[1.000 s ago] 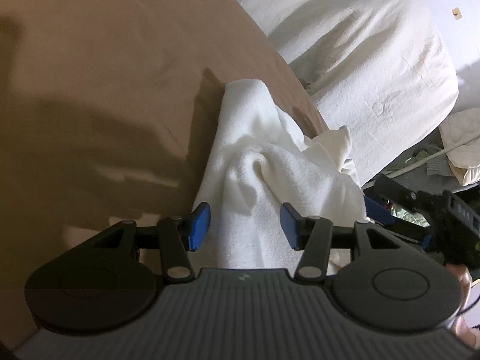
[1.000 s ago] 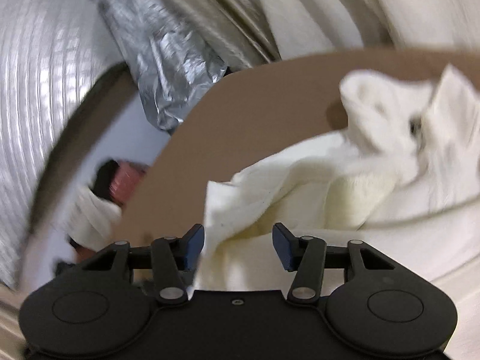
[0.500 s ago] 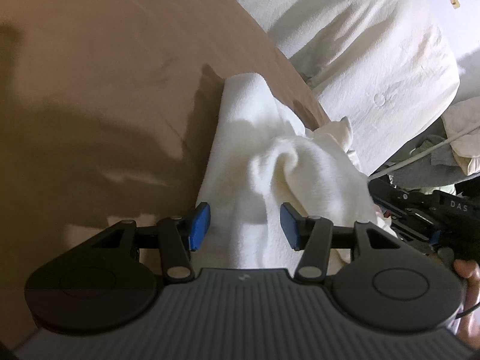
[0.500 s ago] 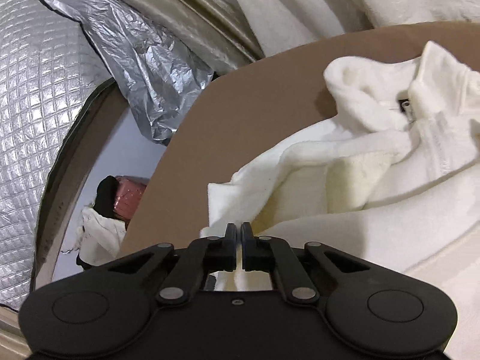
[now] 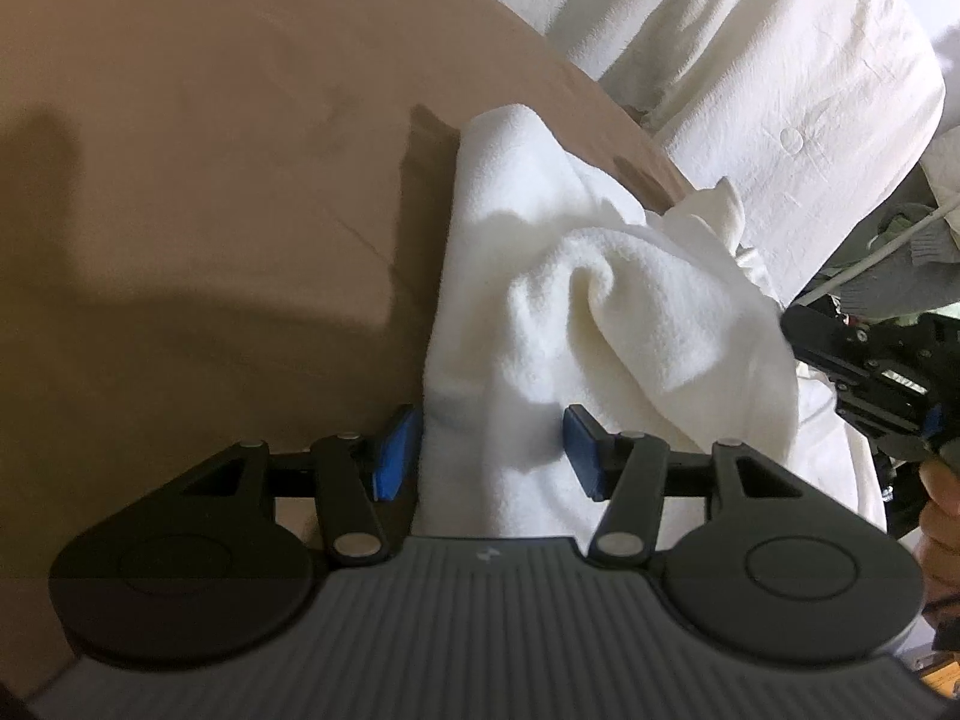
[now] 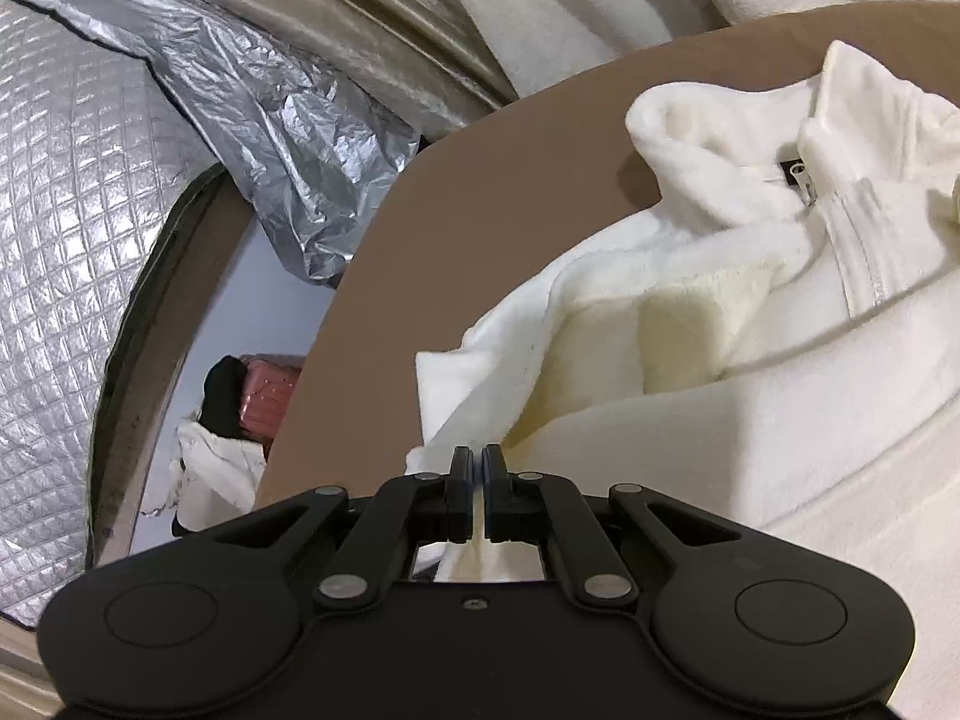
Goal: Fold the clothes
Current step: 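Open both grippers and press the folded hoodie flat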
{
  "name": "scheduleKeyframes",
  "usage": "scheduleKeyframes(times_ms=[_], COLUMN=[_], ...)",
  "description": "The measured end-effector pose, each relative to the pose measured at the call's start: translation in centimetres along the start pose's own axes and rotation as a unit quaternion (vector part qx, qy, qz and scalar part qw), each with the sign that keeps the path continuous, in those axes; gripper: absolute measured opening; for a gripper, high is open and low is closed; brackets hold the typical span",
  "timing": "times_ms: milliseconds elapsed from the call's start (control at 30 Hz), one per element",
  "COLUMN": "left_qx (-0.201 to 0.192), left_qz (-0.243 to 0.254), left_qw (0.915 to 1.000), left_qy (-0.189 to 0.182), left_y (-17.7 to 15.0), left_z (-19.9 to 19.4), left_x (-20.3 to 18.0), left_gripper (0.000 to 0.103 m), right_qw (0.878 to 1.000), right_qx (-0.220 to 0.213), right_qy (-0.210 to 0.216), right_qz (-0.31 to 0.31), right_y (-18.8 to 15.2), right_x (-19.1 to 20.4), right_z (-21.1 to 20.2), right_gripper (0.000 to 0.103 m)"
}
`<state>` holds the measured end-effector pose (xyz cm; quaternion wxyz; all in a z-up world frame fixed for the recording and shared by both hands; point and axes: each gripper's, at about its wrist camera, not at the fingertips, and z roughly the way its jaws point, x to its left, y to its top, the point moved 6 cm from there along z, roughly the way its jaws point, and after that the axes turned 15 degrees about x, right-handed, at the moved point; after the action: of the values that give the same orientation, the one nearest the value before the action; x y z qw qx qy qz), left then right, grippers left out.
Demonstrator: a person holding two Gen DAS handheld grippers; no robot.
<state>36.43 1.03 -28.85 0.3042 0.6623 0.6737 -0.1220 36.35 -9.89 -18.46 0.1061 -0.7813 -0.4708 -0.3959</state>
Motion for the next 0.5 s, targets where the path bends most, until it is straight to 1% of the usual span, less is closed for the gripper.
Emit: scheduleKeyframes(times_ms=[133,233,267,300,367,500], left_qx=[0.003,0.004,0.004,0.005,0.005,0.006], left_qz=[0.003,0.003,0.003,0.003,0.002,0.001], left_qw=[1.0000,1.0000,1.0000,1.0000,1.0000,1.0000], left_qy=[0.003,0.003,0.003,0.003,0.002,0.002], left_y=[0.0,0.1,0.1,0.1,0.2,0.1], left_z=[0.2,0.2,0.2,0.1,0.1,0.0], left_x=[-0.1,-0.1,-0.1,-0.1,0.0,0.0], left_gripper=[0.053,0.053,0.053,0.053,0.053,0.053], right_qw=[1.000,1.000,1.000,1.000,0.999,0.999], right_qx=[-0.010,-0.018,-0.025,-0.026,-0.028,-0.018], right_qy=[-0.002,-0.011,-0.012,-0.010,-0.018,-0.012], right_qz=[0.011,0.000,-0.005,-0.011,-0.021,-0.030], right_y=[0.6,1.0,1.1,1.2,1.3,1.1], right_x=[-0.6,-0.7,-0.6,-0.4,-0.1,0.3], right_z=[-0.2,-0.5,-0.8,-1.0,-1.3,-1.6], right_gripper=[0.006,0.005,0.003,0.003,0.002,0.003])
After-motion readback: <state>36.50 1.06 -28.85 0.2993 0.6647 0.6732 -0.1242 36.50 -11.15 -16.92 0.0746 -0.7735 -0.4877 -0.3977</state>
